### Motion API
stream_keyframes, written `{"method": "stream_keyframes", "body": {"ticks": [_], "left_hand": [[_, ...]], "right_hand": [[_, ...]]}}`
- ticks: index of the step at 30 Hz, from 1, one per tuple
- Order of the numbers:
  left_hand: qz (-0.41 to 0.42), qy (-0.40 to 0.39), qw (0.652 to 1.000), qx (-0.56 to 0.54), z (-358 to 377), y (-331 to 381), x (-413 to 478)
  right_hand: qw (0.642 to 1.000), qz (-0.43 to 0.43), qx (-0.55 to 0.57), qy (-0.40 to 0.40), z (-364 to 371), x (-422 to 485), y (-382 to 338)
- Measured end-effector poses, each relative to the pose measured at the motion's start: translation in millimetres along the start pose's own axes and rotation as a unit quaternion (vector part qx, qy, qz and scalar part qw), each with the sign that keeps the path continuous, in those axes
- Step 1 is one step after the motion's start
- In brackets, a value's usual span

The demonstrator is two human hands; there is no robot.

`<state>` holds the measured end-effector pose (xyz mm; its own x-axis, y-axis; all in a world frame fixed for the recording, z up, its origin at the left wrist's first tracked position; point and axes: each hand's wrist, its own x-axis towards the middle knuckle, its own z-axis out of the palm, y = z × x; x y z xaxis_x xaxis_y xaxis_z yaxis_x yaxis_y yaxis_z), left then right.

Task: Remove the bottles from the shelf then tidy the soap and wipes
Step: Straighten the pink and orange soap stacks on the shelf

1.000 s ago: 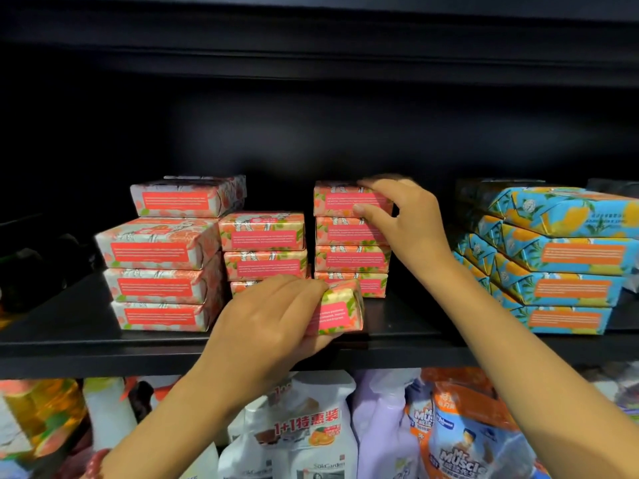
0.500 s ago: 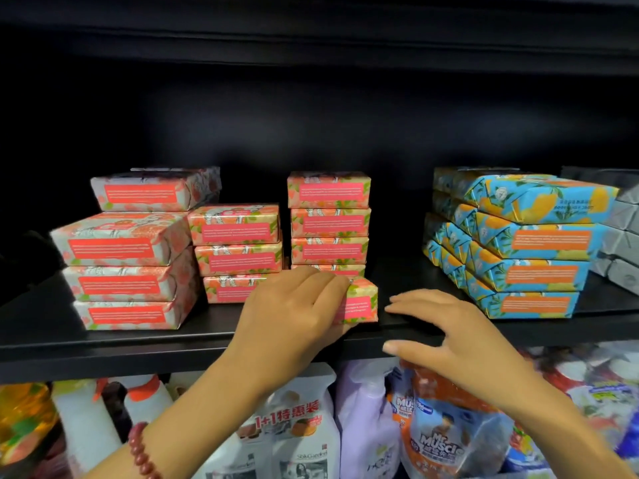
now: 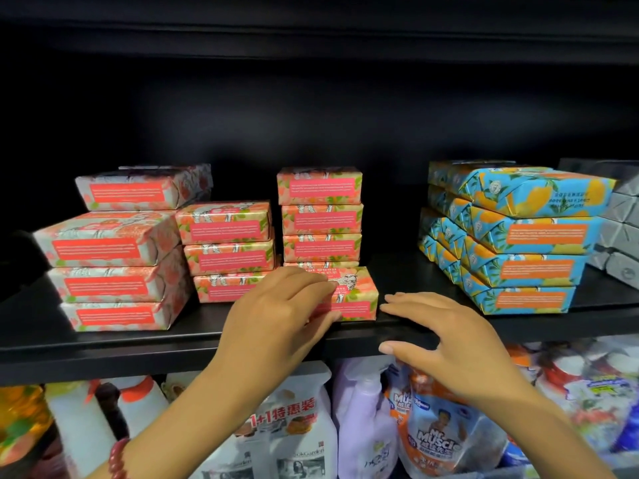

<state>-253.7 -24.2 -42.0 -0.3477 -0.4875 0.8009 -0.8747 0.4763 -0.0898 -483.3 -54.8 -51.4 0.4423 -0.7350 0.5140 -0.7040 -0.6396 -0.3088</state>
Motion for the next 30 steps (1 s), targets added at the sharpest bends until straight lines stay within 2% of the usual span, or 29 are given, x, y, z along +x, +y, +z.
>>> {"method": "stream_keyframes", "body": {"ticks": [18, 24, 30], "left_hand": [[-0.084, -0.042, 0.995, -0.025, 3, -2, 7], [-0.082, -0.048, 0.995, -0.019, -3, -2, -2], [-0.151, 0.019, 0.988, -0.022, -31, -21, -44]], "right_hand": [[1.0, -0.001, 0.0, 0.023, 0, -1, -2], [0.999, -0.005, 0.028, 0.018, -5, 0, -5], [0.976, -0.069, 0.114, 0.17, -12, 25, -50]]}}
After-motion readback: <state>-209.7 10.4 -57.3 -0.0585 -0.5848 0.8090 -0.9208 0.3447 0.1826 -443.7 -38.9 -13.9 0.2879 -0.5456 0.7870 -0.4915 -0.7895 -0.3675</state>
